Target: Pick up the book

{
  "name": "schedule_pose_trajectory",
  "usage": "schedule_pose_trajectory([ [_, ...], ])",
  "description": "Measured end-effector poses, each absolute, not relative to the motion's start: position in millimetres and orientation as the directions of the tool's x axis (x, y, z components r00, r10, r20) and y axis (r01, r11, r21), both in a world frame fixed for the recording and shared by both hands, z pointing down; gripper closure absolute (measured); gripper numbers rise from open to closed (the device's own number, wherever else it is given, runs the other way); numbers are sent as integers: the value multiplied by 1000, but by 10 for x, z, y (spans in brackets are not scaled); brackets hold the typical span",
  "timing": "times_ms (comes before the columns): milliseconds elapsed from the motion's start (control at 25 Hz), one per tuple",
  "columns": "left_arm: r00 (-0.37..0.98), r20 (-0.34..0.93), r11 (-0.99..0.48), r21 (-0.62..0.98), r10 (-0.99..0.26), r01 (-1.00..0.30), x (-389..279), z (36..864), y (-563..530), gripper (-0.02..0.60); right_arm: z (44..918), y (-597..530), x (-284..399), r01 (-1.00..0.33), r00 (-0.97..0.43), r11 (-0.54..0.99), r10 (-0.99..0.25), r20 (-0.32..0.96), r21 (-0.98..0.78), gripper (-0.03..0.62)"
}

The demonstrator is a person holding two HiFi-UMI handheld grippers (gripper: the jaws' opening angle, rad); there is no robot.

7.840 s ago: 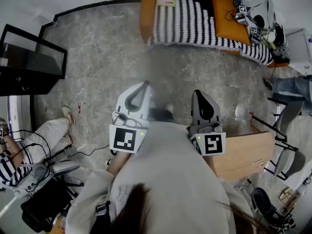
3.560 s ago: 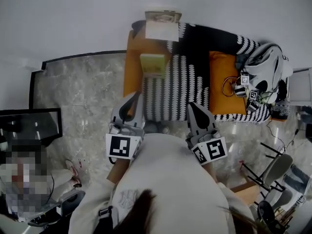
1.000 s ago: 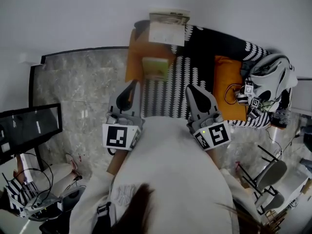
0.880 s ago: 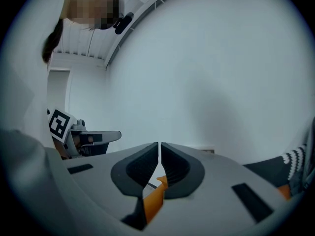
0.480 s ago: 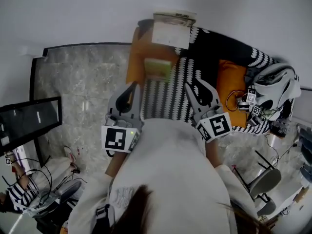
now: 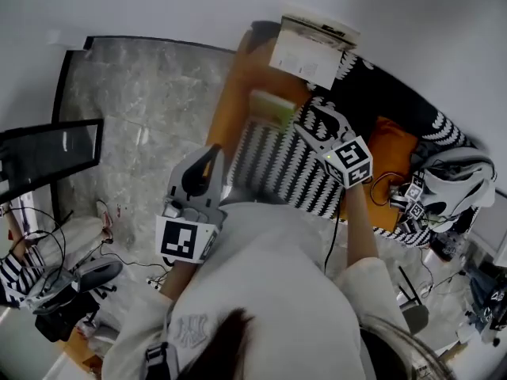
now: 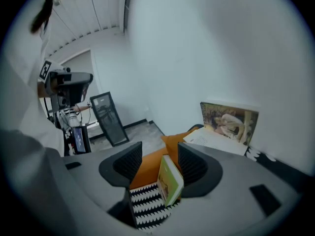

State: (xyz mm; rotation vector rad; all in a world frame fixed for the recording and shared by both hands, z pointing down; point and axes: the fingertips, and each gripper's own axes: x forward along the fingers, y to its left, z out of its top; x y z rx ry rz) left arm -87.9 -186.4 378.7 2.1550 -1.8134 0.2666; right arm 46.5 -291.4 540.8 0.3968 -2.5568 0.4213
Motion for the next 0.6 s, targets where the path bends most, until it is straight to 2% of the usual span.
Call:
schedule_pose_trajectory([
  [240, 135, 390, -99, 111, -911, -989, -908, 3895, -1929, 572, 6382, -3095, 387, -249, -768, 930, -19, 641, -270, 368],
  [600, 128, 490, -68, 139, -862, -988, -824, 4173, -2079, 572, 7394, -3223, 267, -227, -716, 900, 106, 690, -373, 368],
])
